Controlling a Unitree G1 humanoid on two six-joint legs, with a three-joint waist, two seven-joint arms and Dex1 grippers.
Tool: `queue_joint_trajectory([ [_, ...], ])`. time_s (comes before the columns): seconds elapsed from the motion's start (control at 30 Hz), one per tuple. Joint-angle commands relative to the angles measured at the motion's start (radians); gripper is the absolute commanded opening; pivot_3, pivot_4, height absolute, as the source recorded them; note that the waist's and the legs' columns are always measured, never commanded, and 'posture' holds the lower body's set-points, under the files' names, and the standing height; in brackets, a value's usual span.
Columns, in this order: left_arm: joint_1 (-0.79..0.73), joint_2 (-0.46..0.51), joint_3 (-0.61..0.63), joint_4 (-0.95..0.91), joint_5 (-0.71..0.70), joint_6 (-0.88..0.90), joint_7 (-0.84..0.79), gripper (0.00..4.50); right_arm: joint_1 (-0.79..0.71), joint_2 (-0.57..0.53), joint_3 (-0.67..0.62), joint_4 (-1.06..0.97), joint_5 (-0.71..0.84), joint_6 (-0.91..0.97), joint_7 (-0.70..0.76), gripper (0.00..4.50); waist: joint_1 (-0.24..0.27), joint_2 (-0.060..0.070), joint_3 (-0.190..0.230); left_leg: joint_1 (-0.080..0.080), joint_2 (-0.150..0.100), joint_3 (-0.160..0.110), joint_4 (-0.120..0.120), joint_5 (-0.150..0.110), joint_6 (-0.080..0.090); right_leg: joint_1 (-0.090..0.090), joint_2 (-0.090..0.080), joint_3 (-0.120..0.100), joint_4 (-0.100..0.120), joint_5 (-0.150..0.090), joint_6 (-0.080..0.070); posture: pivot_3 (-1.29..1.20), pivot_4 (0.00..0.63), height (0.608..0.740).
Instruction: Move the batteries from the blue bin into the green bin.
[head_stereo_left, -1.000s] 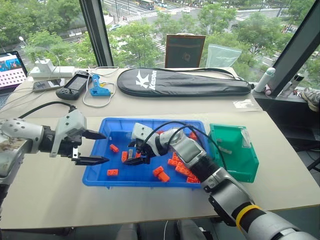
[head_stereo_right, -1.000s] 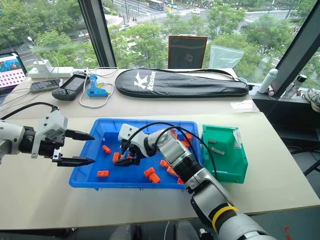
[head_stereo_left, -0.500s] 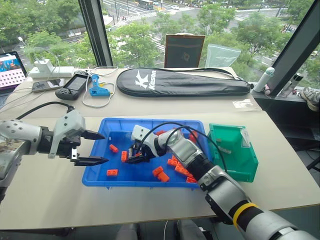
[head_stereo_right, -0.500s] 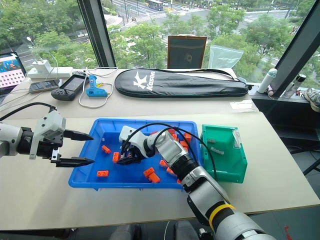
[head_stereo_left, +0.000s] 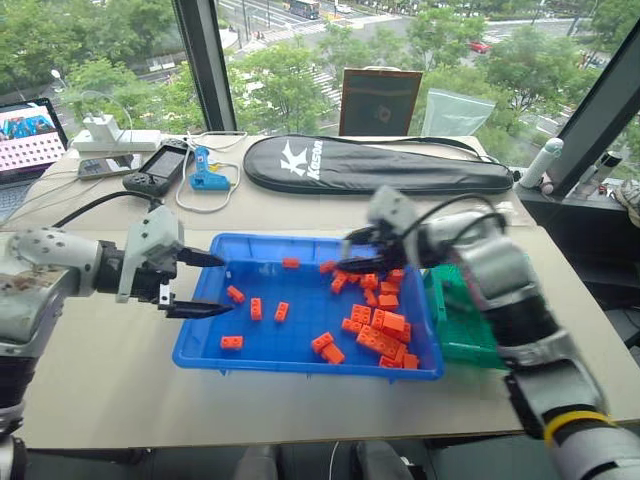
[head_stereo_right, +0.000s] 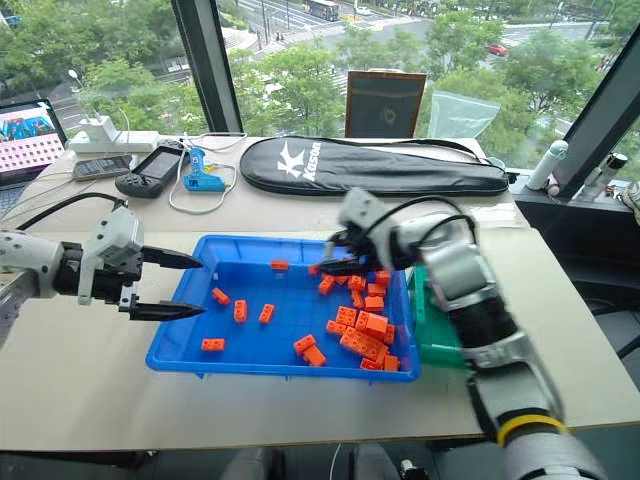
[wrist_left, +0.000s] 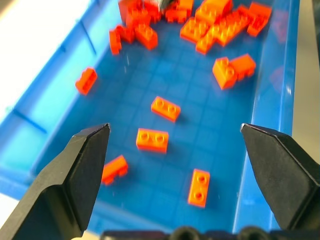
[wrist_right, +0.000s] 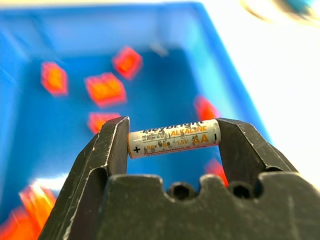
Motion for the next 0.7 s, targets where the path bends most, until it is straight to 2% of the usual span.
queue_joint_trajectory([
  [0.03,-0.066,-0.032,-0.006,0.018,-0.019,0.018,0.006,4.50,0.038,-0.146,-0.120,-0.075,0.046,0.015,0.034,2.49,0.002,0.000,0.000,0.000,0.000,0.000,0.000,0.000,0.000,0.000,0.000,0.000,0.000,0.000,0.000,0.00,0.150,0.740],
  [0.17,-0.172,-0.113,-0.046,0.118,0.047,-0.024,0.064,4.50,0.169,-0.325,-0.208,-0.095,0.061,0.003,0.065,2.49,0.007,0.000,0.000,-0.001,0.000,0.000,0.000,0.000,0.000,0.001,0.000,0.000,-0.001,0.000,0.000,0.00,0.150,0.740],
  [0.33,-0.205,-0.141,-0.081,0.157,0.089,-0.059,0.060,4.50,0.287,-0.430,-0.219,-0.135,0.053,0.008,0.063,2.49,-0.012,0.000,0.000,0.000,-0.001,0.001,0.000,0.000,0.000,0.001,0.000,0.002,-0.001,0.000,0.000,0.00,0.150,0.740],
  [0.5,-0.229,-0.173,-0.103,0.208,0.160,-0.125,0.097,4.50,0.403,-0.483,-0.213,-0.221,0.074,0.051,0.062,2.49,-0.008,0.000,0.000,0.000,-0.001,0.000,0.000,0.000,0.000,0.001,0.000,0.002,-0.001,0.000,0.000,0.00,0.150,0.740],
  [0.67,-0.223,-0.184,-0.088,0.197,0.178,-0.139,0.123,4.50,0.426,-0.501,-0.209,-0.246,0.084,0.082,0.051,2.49,-0.003,0.000,0.000,0.000,-0.001,0.000,0.001,0.000,0.000,0.001,0.000,0.002,-0.001,0.000,0.001,0.00,0.150,0.740],
  [0.7,-0.222,-0.183,-0.086,0.196,0.184,-0.146,0.128,4.50,0.412,-0.500,-0.213,-0.245,0.086,0.084,0.046,3.50,-0.002,0.000,0.000,0.000,-0.001,0.000,0.001,0.000,0.000,0.001,0.000,0.002,-0.001,0.000,0.001,0.00,0.150,0.740],
])
